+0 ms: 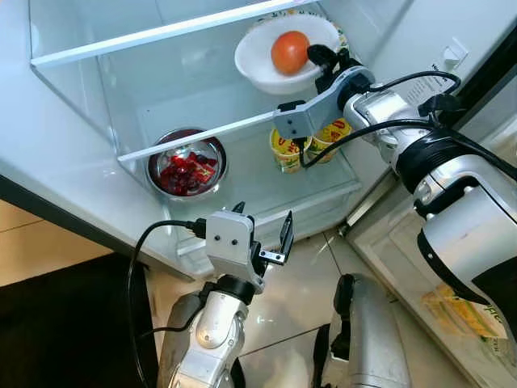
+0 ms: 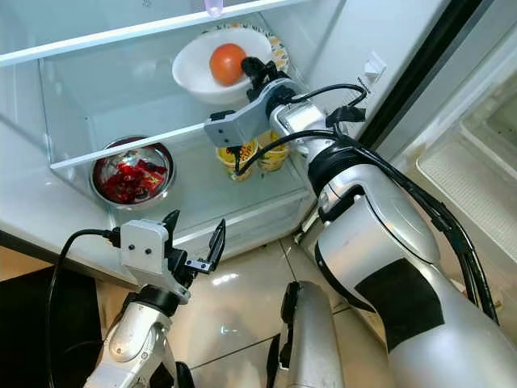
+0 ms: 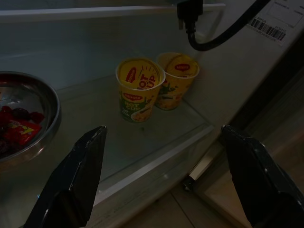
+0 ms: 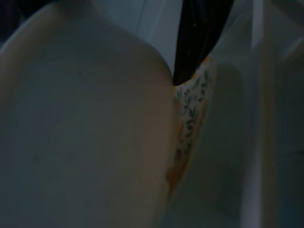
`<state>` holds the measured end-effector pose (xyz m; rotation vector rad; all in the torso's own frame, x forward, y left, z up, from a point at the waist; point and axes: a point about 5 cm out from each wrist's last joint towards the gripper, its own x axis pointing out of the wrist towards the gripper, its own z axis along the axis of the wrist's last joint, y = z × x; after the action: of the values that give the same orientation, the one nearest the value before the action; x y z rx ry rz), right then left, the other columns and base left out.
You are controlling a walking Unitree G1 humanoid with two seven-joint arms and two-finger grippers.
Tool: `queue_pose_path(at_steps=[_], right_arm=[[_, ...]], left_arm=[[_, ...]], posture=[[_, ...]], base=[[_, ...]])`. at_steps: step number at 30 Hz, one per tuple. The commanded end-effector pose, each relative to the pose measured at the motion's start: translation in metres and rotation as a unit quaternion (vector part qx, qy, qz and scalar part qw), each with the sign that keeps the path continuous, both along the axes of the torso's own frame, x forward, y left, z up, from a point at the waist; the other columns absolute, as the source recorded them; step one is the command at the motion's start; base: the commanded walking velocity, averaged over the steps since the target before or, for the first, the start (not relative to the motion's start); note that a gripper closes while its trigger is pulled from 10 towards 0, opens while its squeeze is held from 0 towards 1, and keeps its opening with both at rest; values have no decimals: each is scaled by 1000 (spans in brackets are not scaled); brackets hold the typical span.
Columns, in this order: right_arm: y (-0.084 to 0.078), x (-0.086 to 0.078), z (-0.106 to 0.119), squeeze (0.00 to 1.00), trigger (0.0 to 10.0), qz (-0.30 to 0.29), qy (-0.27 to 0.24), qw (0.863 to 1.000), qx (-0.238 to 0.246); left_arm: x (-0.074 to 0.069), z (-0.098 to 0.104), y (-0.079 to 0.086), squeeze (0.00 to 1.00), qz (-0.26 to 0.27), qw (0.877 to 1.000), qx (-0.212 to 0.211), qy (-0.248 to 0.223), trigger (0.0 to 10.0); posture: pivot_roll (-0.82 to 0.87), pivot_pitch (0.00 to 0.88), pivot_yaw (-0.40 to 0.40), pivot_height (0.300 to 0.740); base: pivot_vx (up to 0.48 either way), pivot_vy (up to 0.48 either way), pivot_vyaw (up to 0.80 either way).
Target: Restocking fridge
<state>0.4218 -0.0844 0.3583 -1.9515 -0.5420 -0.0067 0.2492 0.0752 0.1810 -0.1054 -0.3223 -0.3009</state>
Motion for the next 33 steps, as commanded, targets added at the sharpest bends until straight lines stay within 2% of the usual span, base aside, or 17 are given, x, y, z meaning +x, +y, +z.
queue_pose_path(at_steps=[1, 9, 14, 15, 21, 25, 28, 29, 30, 31, 32, 33], right_arm=[[-2, 0, 4, 0, 10000, -4, -7, 1000, 13], [-11, 2, 0, 0, 10000, -26, 24, 999, 40], [-19, 5, -14, 0, 10000, -49, 92, 994, 19], [-22, 4, -12, 0, 10000, -47, 104, 993, 24], [-24, 3, -1, 0, 10000, -40, 97, 994, 40], [-28, 1, 10, 0, 10000, -25, 105, 991, 78], [-29, -2, 13, 0, 10000, 14, 167, 972, 161], [-29, -2, 13, 0, 10000, 14, 167, 972, 161], [-29, -3, 13, 0, 10000, 42, 211, 954, 208], [-30, -4, 12, 0, 10000, 52, 227, 946, 223], [-30, -4, 12, 0, 10000, 52, 227, 946, 223], [-31, -5, 11, 0, 10000, 62, 244, 938, 239]], left_arm=[[-5, -1, -9, 0, -7, 1000, -27, 8, 10000], [-5, -2, -10, 0, -8, 1000, -29, 8, 10000], [-4, -1, -10, 0, -9, 999, -30, 7, 10000], [-4, -1, -10, 0, -9, 999, -30, 6, 10000], [-4, -2, -10, 0, -10, 999, -30, 7, 10000], [-2, -1, -11, 0, -11, 999, -30, 6, 10000], [-1, -2, -10, 0, -11, 999, -29, 4, 10000], [-1, -2, -10, 0, -11, 999, -29, 4, 10000], [0, -3, -9, 0, -11, 1000, -27, 4, 10000], [0, -3, -8, 0, -11, 1000, -26, 4, 10000], [0, -3, -8, 0, -11, 1000, -26, 4, 10000], [1, -4, -7, 0, -11, 1000, -25, 4, 10000]], posture=[[86, 436, -2, 480], [78, 432, 0, 480], [75, 433, 4, 480], [73, 431, 5, 480], [70, 427, 6, 480], [71, 419, 10, 480], [66, 406, 13, 480], [66, 406, 13, 480], [62, 394, 15, 480], [62, 394, 15, 480], [62, 394, 15, 480], [60, 385, 16, 480]], base=[[0, 0, 0], [0, 0, 0], [0, 0, 0], [0, 0, 0], [0, 0, 0], [0, 0, 0], [0, 0, 0], [0, 0, 0], [0, 0, 0], [0, 0, 0], [0, 0, 0], [0, 0, 0]])
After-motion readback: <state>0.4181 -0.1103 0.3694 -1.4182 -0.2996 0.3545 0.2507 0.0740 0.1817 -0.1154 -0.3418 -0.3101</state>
